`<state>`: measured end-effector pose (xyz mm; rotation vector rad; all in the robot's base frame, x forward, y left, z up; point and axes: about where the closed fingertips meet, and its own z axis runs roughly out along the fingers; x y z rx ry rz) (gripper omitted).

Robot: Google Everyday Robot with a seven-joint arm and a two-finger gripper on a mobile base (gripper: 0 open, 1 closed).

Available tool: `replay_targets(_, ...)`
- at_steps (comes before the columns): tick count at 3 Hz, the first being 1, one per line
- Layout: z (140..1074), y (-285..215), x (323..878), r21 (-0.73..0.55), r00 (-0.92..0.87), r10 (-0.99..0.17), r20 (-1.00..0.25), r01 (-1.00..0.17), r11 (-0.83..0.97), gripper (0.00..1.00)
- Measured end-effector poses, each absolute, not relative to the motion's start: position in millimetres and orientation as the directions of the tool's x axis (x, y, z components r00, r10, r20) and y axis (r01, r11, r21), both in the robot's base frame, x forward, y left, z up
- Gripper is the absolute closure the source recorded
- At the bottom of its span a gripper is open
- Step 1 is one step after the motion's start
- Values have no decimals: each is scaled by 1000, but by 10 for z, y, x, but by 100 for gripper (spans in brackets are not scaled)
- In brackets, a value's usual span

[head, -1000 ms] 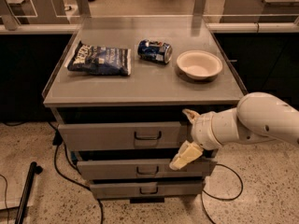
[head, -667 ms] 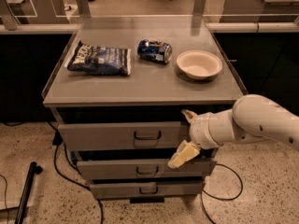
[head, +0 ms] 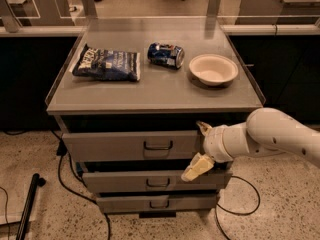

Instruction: Open top drawer

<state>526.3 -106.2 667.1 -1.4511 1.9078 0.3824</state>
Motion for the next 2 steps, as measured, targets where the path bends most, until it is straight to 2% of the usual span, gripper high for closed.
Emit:
replay_targets(1, 6548, -1115, 5299, -156, -150, -718, -680, -927, 341, 0)
replay_targets(2, 6543, -1116, 5299, -155, -150, -718, -680, -927, 341, 6)
